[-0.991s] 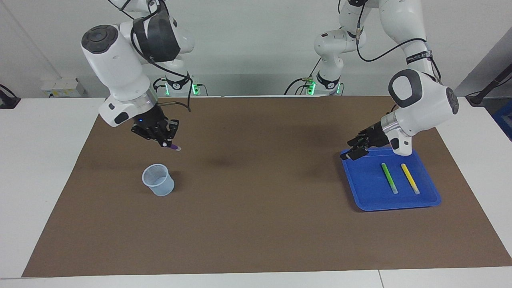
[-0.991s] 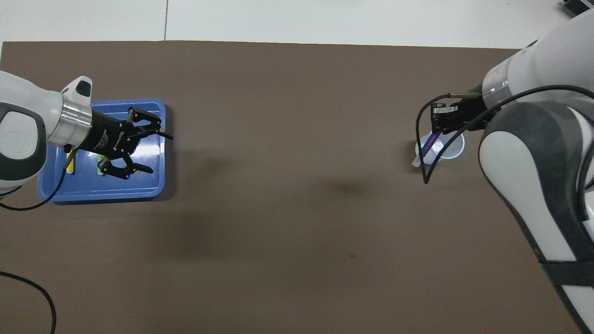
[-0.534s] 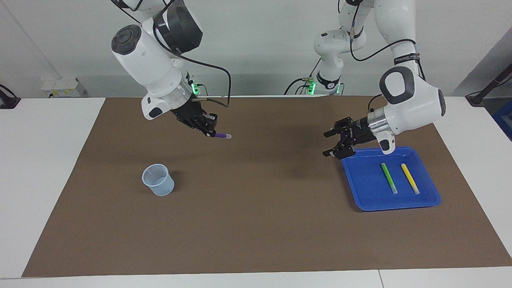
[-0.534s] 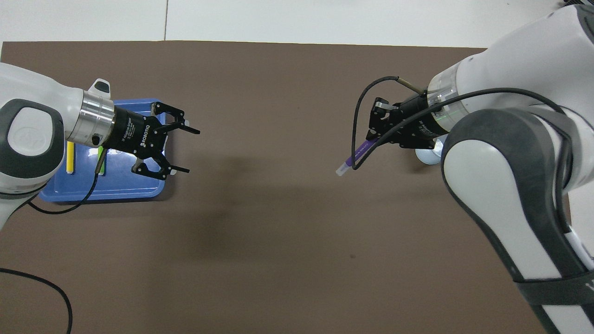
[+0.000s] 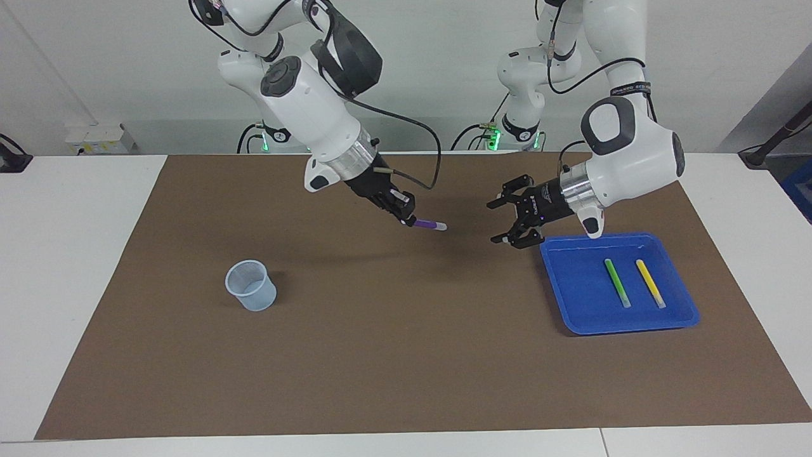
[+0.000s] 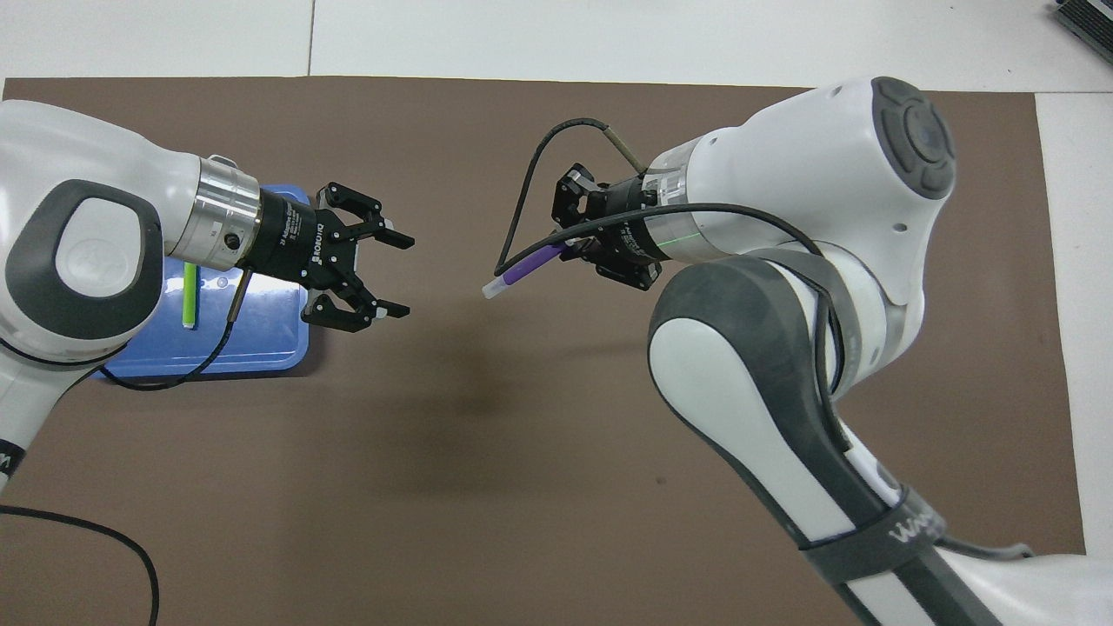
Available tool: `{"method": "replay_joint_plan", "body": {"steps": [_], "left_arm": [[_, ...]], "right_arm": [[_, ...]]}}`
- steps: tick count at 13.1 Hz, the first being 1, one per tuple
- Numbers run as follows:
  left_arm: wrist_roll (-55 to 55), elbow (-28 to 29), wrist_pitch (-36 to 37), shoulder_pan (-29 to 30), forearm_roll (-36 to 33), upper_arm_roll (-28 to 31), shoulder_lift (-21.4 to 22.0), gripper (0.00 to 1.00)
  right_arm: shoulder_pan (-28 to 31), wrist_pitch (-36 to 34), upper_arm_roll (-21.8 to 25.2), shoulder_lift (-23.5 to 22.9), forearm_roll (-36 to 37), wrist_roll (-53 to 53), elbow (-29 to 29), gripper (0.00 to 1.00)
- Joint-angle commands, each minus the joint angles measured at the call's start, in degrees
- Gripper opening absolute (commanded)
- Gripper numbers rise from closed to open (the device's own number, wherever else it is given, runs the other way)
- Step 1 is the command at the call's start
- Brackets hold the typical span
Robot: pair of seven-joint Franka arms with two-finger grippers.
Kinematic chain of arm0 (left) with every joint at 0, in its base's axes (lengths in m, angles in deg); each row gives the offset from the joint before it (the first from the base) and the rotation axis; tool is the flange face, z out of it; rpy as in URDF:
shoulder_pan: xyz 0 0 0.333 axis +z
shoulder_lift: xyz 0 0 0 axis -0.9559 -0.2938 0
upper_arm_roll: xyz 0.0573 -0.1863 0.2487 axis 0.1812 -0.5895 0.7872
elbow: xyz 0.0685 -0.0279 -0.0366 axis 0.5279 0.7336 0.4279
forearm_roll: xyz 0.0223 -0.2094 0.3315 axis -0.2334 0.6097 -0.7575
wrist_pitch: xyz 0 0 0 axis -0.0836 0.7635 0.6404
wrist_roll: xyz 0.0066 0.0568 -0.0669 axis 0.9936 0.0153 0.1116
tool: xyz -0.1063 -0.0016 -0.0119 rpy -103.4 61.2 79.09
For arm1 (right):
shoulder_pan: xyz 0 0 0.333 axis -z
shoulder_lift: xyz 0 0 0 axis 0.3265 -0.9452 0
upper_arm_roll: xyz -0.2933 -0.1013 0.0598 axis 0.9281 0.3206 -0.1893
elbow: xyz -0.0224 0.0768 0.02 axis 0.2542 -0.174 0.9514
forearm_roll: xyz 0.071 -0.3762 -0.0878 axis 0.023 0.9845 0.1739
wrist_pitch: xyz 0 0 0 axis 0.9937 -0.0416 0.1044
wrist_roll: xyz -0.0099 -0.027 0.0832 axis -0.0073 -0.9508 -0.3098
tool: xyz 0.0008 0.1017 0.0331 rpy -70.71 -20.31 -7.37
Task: Right arm passes pens to left for tray arrangement
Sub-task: 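Lift the purple pen toward the left gripper while the left gripper approaches, then close the left gripper on the purple pen and open the right gripper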
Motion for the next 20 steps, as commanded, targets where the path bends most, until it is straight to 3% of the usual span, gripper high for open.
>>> {"method": "replay_joint_plan", "body": {"steps": [1, 12, 14, 15, 16, 19, 20], "left_arm": [[6.5, 0.0, -1.7, -0.3, 1.6, -0.9, 0.7, 0.85], [12.1, 0.6, -14.1, -9.8, 1.7, -1.6, 0.3, 0.82], [11.5, 1.2, -14.9, -10.1, 1.4, -1.5, 0.5, 0.72], [11.4, 1.2, -15.0, -10.1, 1.3, -1.5, 0.5, 0.61], [11.4, 1.3, -15.2, -10.1, 1.1, -1.5, 0.4, 0.57], [11.1, 2.2, -16.0, -10.1, 1.0, -1.5, 0.6, 0.33], [10.7, 2.6, -16.3, -10.1, 1.0, -1.5, 0.7, 0.30]], "right_arm": [[-0.5, 1.8, -0.1, -0.1, -1.4, -1.6, -0.2, 0.01], [-1.2, 3.4, -0.1, -0.1, -1.4, -1.8, -1.3, 0.03], [-1.2, 3.4, -0.1, 0.0, -1.4, -1.8, -1.4, 0.03], [-1.2, 3.4, -0.1, 0.0, -1.4, -1.8, -1.6, 0.03], [-1.2, 3.4, -0.1, 0.0, -1.4, -1.8, -1.7, 0.03], [-1.2, 3.4, -0.1, 0.0, -1.4, -1.8, -1.7, 0.03], [-1.2, 3.4, -0.1, 0.0, -1.4, -1.7, -1.7, 0.03]]}}
